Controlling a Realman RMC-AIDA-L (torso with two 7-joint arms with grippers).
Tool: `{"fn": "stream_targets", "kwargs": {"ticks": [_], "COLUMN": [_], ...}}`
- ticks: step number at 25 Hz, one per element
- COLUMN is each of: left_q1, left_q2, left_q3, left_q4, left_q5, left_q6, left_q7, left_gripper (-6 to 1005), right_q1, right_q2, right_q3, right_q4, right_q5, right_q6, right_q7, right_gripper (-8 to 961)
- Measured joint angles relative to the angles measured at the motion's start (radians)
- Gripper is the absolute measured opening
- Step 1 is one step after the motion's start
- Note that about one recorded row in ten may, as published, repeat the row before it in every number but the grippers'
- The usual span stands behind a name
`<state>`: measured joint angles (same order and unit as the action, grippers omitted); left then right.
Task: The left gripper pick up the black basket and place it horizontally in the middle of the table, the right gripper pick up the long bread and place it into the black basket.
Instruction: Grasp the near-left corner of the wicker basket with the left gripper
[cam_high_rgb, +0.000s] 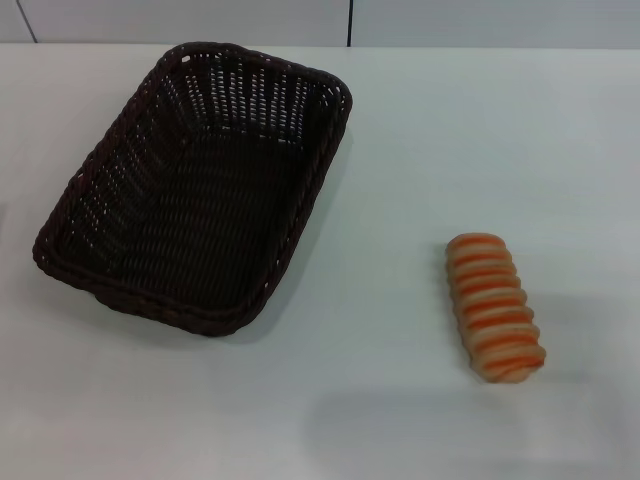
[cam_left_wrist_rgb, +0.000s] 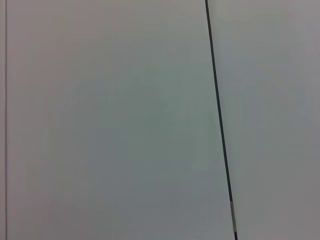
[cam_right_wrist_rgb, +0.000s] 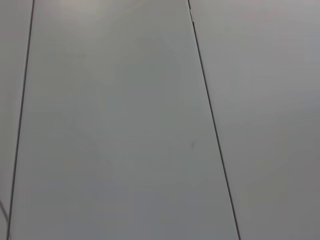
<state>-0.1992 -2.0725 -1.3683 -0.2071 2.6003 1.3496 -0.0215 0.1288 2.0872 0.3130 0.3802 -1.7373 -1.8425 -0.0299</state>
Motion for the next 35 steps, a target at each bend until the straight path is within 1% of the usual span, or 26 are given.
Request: {"fn": "stream_targets", "kwargs": {"ticks": [9,13,17,18,20,22,24,26,27,29,31,33,35], "left_q1": [-0.001,-0.011,-0.013,-0.011,-0.004,0.012,0.035,0.068,0.078,0.100,0.116,0.129,0.133], "left_q2": [0.000,0.009,0.034,0.045,0.060,0.077,0.088,0.108,0.117,0.147,0.175,0.212,0.234], "left_q3": [0.000,0.000,-0.003,-0.009,-0.017,-0.023,-0.028,-0.033,-0.033,-0.027,-0.013,0.009,0.022], "left_q4": [-0.001,-0.041,-0.163,-0.223,-0.336,-0.472,-0.591,-0.741,-0.795,-0.932,-1.042,-1.169,-1.272], "left_q5": [0.002,0.006,0.052,0.073,0.087,0.108,0.147,0.201,0.221,0.267,0.282,0.283,0.283], "left_q6": [-0.001,-0.094,-0.261,-0.341,-0.479,-0.624,-0.723,-0.844,-0.889,-1.017,-1.119,-1.247,-1.389], "left_q7": [0.000,0.019,0.045,0.064,0.086,0.100,0.098,0.074,0.061,0.016,-0.021,-0.045,-0.049], "left_gripper": [787,786,786,786,786,785,785,785,784,781,779,776,773], "right_q1": [-0.004,-0.003,-0.001,-0.001,-0.001,-0.001,-0.004,-0.005,-0.006,-0.007,-0.008,-0.006,-0.004], "right_q2": [0.001,0.002,0.002,0.002,0.002,0.002,0.002,0.002,0.002,0.001,0.001,0.000,-0.001], "right_q3": [0.000,-0.010,-0.023,-0.023,-0.023,-0.023,-0.023,-0.023,-0.023,-0.023,-0.023,-0.023,-0.023], "right_q4": [0.002,0.004,0.006,0.006,0.008,0.008,0.008,0.008,0.008,0.006,0.005,0.004,0.002], "right_q5": [-0.005,-0.005,-0.002,-0.001,-0.001,-0.001,-0.001,0.000,0.000,0.000,0.000,0.001,0.001], "right_q6": [0.002,0.007,0.015,0.017,0.023,0.028,0.031,0.035,0.037,0.042,0.051,0.061,0.069], "right_q7": [0.000,0.001,0.001,0.001,0.002,0.002,0.003,0.003,0.003,0.003,0.003,0.003,0.003], "right_gripper": [806,806,806,806,806,806,806,806,806,806,806,806,806]}}
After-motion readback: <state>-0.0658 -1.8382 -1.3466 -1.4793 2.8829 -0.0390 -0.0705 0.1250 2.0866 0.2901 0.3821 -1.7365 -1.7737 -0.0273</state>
